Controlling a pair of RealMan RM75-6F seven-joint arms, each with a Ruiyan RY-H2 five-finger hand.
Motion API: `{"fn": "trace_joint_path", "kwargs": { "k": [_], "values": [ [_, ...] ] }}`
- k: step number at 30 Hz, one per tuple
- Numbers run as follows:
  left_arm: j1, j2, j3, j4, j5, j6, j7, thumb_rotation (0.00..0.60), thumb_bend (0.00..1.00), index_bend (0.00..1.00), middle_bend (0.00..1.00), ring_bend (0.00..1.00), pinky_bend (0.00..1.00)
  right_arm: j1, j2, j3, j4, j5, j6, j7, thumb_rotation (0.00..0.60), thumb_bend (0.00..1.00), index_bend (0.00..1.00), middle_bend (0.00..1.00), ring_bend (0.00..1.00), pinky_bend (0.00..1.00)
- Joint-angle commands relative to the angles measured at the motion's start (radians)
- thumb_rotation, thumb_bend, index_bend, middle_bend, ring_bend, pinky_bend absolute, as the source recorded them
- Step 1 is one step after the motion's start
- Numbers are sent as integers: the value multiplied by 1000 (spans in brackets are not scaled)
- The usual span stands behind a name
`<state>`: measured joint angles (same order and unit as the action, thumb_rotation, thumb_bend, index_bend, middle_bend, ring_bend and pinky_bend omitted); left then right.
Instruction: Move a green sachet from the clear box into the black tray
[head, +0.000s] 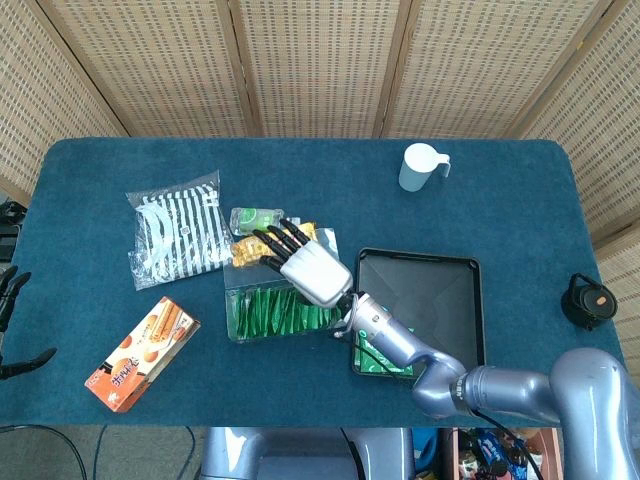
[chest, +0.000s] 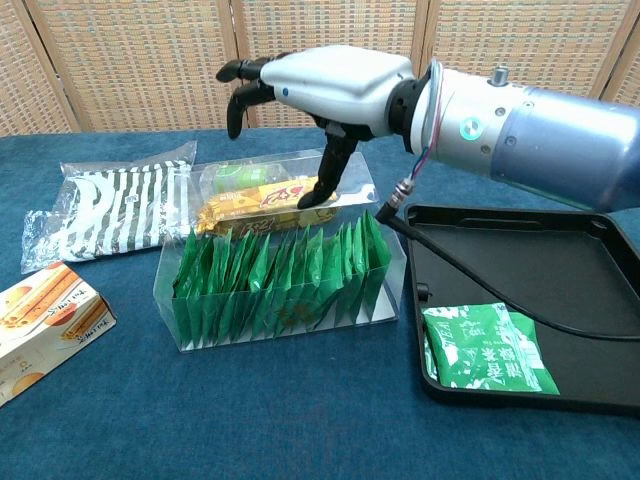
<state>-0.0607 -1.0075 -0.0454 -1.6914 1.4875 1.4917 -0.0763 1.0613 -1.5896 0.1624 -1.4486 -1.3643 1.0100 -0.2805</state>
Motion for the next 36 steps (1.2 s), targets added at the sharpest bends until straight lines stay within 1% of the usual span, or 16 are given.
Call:
{"fn": "trace_joint_path", "kwargs": {
  "k": [1, 4, 8, 11, 17, 21, 24, 36],
  "values": [
    [-1, -1, 1, -1, 1, -1, 3, 600, 94, 0, 0, 0, 0, -4, 5, -40, 22, -65, -24, 17, 600, 190, 350, 47, 0, 73],
    [-2, -3, 1, -1, -2, -4, 6, 600, 94, 0, 0, 0, 0, -3, -9, -44, 39, -79, -33, 12, 600, 227, 381, 64, 0, 73],
    [-4, -3, 1, 0, -5, -8, 8, 600, 95, 0, 0, 0, 0, -1, -33, -40, 64, -88, -40, -2, 600, 282, 386, 74, 0, 73],
    [-4, -2, 0, -1, -7, -9, 6, 600, 95, 0, 0, 0, 0, 4, -48, -40, 87, -89, -61, -20, 600, 299, 394, 78, 0, 73],
    [-6, -1, -1, 2, -12, -13, -1, 600, 94, 0, 0, 0, 0, 2, -54, -50, 99, -97, -83, -32, 600, 313, 408, 85, 0, 73],
    [-7, -1, 0, 2, -8, -14, -1, 600, 95, 0, 0, 0, 0, 0, -64, -54, 113, -92, -102, -51, 600, 380, 445, 89, 0, 73],
    [-5, -1, 0, 3, -7, -9, -3, 600, 94, 0, 0, 0, 0, -5, -70, -54, 117, -89, -107, -55, 600, 405, 447, 89, 0, 73],
    [-7, -1, 1, 3, -9, -12, -4, 600, 96, 0, 0, 0, 0, -13, -90, -53, 137, -90, -127, -66, 600, 433, 448, 89, 0, 73]
  ]
}}
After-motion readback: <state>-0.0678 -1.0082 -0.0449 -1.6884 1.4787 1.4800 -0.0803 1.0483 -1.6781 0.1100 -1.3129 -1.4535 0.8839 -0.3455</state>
